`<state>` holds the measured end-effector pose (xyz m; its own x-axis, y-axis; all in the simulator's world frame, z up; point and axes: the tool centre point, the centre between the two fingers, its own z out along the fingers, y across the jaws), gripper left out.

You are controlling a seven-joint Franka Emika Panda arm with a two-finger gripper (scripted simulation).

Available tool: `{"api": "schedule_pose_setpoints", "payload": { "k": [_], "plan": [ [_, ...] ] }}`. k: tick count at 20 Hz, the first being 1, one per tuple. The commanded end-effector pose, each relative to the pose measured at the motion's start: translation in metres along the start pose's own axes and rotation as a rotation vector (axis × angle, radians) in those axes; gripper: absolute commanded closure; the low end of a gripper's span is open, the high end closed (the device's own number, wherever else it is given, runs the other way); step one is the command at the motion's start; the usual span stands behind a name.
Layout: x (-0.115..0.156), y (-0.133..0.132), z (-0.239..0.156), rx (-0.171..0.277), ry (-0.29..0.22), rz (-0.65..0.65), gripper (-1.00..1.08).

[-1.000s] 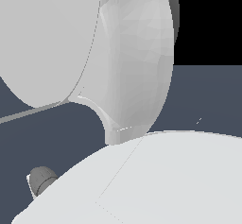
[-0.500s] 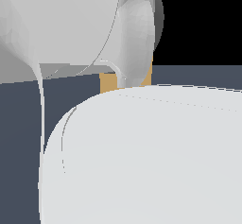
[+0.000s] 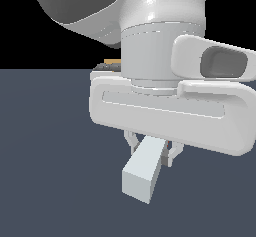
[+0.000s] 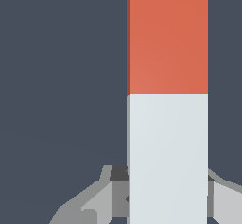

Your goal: Insert the peg into the horizontal hole in a box.

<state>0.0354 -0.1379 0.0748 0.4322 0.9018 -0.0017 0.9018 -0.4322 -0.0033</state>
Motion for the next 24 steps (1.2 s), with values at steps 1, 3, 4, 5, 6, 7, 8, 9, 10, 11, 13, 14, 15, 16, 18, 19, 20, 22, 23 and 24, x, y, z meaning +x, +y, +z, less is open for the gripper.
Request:
{"api": "schedule_pose_setpoints", "payload": {
  "k": [1,3,4,5,6,7,8,9,10,11,13,14,15,16,18,19,20,22,23,24],
  "plan": [
    [0.038,-0.020,-0.017,-0.004,0.001,-0.056,1.08],
    [0.066,-0.036,-0.029,-0.004,0.000,-0.097,1.08],
    [0.078,-0.044,-0.035,-0.004,0.000,-0.116,1.08],
    [0.090,-0.052,-0.040,-0.004,0.000,-0.134,1.08],
    [0.101,-0.059,-0.045,-0.004,0.000,-0.152,1.08],
    [0.111,-0.066,-0.050,-0.004,0.000,-0.168,1.08],
    [0.121,-0.073,-0.054,-0.004,0.000,-0.183,1.08],
    [0.130,-0.080,-0.058,-0.004,0.000,-0.197,1.08],
    [0.138,-0.086,-0.062,-0.004,0.000,-0.209,1.08],
    [0.145,-0.091,-0.065,-0.004,0.000,-0.220,1.08],
    [0.156,-0.100,-0.071,-0.004,0.000,-0.238,1.08],
    [0.160,-0.103,-0.073,-0.004,0.000,-0.245,1.08],
    [0.163,-0.106,-0.074,-0.004,0.000,-0.250,1.08],
    [0.165,-0.108,-0.075,-0.004,0.000,-0.254,1.08],
    [0.168,-0.109,-0.076,-0.004,0.000,-0.257,1.08],
    [0.167,-0.109,-0.076,-0.004,0.001,-0.256,1.08],
    [0.166,-0.107,-0.076,-0.004,0.001,-0.254,1.08],
    [0.165,-0.106,-0.075,-0.004,0.001,-0.251,1.08],
    [0.165,-0.106,-0.075,-0.004,0.001,-0.251,1.08],
    [0.165,-0.106,-0.075,-0.004,0.001,-0.251,1.08]
  ]
}}
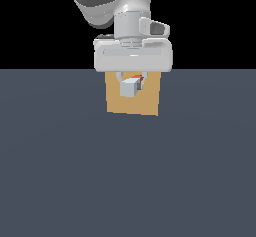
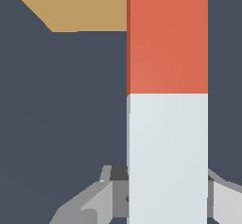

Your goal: Insert the peg into the horizontal hole in a box.

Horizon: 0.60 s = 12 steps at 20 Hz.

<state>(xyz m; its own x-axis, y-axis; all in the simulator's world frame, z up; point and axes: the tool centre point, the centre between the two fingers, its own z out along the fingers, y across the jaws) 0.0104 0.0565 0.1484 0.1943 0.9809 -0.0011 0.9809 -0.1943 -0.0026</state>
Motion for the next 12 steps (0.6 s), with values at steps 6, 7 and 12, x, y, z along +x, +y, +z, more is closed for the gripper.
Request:
{"api": "schedule_pose_setpoints", "payload": {
  "k": [6,7,12],
  "plan": [
    [0.0001,0.0018,-0.0023,-0.004,0.002,-0.001,1.08],
    [0.0001,0.0018,-0.0023,-0.004,0.002,-0.001,1.08],
    [0.0067,0.0008,-0.0008,-0.002,0.001,-0.001,1.08]
  ]
}}
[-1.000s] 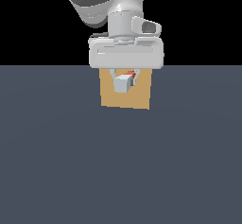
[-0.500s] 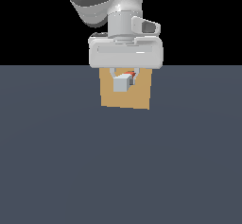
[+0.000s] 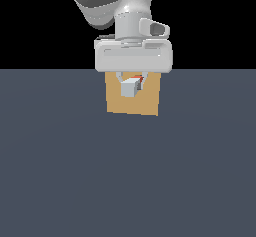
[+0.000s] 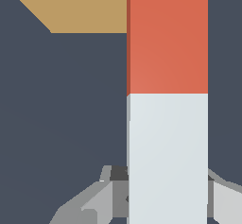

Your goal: Insert the peg into the horizontal hole in a box.

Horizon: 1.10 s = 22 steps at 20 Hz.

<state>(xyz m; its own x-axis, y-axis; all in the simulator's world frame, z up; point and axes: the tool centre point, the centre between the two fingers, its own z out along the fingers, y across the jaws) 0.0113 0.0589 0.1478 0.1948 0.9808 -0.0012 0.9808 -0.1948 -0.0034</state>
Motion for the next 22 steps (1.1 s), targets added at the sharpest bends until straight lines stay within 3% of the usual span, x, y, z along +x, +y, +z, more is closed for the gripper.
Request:
{"api": "schedule_pose_setpoints", "payload": {
  "k": [1,14,22],
  "plan": [
    [0.008,0.000,-0.001,-0.003,0.001,-0.001,1.08],
    [0.104,-0.001,-0.003,-0.005,0.002,-0.001,1.08],
    [0.121,0.001,-0.003,-0.005,0.002,-0.001,1.08]
  ]
}}
